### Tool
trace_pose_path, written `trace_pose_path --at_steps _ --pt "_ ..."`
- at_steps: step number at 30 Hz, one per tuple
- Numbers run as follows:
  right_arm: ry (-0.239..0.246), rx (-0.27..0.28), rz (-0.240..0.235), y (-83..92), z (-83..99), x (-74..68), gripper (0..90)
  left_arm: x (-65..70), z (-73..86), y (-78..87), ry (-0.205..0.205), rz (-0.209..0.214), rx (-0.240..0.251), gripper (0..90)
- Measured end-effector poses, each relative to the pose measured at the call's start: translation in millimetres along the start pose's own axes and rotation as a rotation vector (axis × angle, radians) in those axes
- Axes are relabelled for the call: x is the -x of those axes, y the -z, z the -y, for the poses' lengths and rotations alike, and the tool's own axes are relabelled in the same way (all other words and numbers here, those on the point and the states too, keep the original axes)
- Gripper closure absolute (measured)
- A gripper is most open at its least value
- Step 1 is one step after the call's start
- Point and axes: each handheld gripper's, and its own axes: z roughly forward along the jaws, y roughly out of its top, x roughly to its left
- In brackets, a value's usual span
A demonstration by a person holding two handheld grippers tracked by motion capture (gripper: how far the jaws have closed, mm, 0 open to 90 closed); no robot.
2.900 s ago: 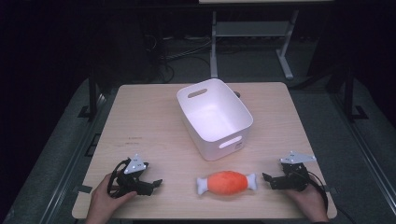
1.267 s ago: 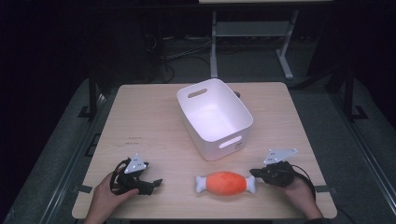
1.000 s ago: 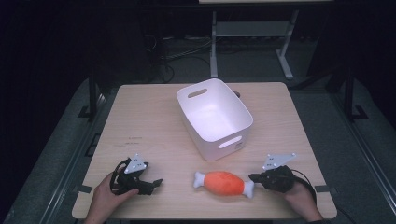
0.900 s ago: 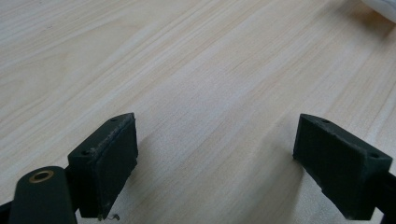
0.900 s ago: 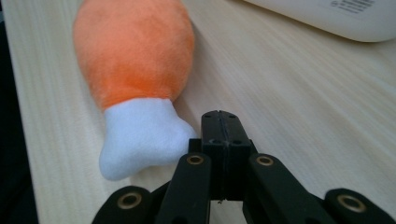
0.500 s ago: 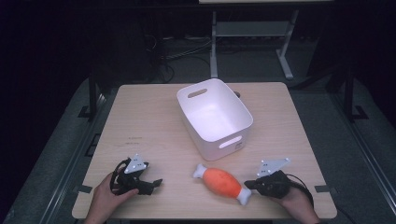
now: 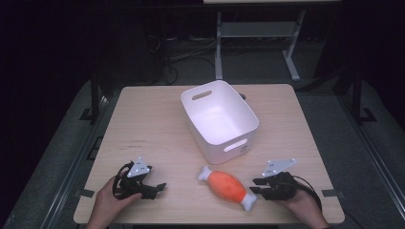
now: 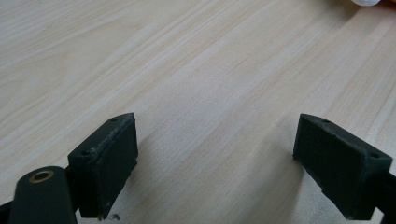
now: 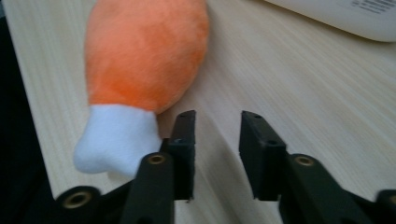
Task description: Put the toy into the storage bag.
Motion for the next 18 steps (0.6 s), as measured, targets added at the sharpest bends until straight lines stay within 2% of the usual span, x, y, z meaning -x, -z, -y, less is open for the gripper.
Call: trace_pose_path --at_steps 2,3,7,8,9,10,13,16,18 --pt "-0.012 0.001 0.012 -0.2 -1.1 2.7 54.7 0.0 0.0 0.0 0.000 0.000 0.000 12.9" --pt "-0.012 0.001 0.012 -0.2 -1.1 2.7 54.7 0.0 0.0 0.0 0.000 0.000 0.000 12.9" --pt "-0.050 -0.001 0.036 0.2 -3.8 7.2 40.8 0.0 0.0 0.0 0.000 0.000 0.000 12.9" --pt "-0.067 0.001 0.043 1.1 -5.8 9.2 35.0 0.0 0.0 0.0 0.000 0.000 0.000 12.9" --pt "-0.067 0.001 0.043 1.1 -5.8 9.2 35.0 0.0 0.0 0.0 0.000 0.000 0.000 12.9" --pt "-0.078 0.007 0.049 1.9 -7.8 11.5 29.6 0.0 0.0 0.0 0.000 0.000 0.000 12.9" --pt "-0.087 0.005 0.057 2.6 -10.3 12.7 26.9 0.0 0.0 0.0 0.000 0.000 0.000 12.9" --pt "-0.100 0.020 0.054 5.8 -16.7 12.6 16.5 0.0 0.0 0.0 0.000 0.000 0.000 12.9" --pt "-0.108 0.020 0.051 6.2 -18.6 12.2 13.9 0.0 0.0 0.0 0.000 0.000 0.000 12.9"
